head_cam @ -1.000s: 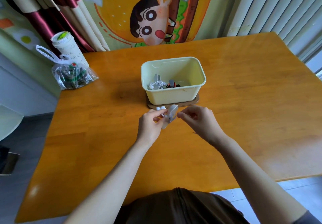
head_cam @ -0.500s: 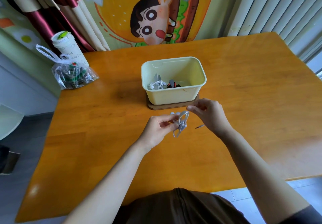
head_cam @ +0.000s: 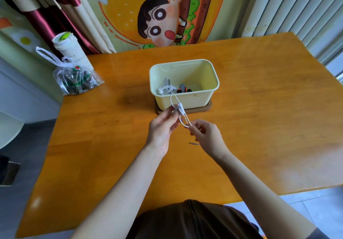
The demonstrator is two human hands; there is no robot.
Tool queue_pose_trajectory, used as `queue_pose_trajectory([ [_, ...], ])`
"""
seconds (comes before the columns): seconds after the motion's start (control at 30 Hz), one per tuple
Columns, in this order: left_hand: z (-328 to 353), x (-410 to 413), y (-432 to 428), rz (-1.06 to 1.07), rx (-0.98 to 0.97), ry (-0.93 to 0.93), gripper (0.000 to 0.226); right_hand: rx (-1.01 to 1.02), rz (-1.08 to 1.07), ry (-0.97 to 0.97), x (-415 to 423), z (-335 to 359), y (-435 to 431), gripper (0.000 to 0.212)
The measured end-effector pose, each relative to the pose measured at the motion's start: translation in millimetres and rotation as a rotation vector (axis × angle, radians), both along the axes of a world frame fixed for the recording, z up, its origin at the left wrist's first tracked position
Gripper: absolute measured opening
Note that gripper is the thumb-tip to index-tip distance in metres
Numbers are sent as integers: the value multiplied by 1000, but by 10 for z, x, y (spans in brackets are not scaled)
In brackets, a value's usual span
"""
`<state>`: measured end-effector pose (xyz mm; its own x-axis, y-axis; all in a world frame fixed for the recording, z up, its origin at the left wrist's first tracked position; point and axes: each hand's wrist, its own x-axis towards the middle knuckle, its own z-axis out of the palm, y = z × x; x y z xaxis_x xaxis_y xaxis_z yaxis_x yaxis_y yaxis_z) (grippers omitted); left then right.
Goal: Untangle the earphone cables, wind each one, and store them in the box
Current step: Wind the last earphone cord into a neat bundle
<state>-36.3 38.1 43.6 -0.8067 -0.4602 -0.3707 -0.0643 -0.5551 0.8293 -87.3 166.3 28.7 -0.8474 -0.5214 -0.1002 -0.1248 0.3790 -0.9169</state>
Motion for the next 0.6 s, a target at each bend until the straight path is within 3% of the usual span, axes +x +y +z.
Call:
queue_pose_trajectory([
  [0.27,-48,-32,-1,112,-99,-139,26,110,26,83,65,38,38,15],
  [0.6,-179,39,-55,-15,-991,-190,29,190,98,295,-18,162,48,13],
])
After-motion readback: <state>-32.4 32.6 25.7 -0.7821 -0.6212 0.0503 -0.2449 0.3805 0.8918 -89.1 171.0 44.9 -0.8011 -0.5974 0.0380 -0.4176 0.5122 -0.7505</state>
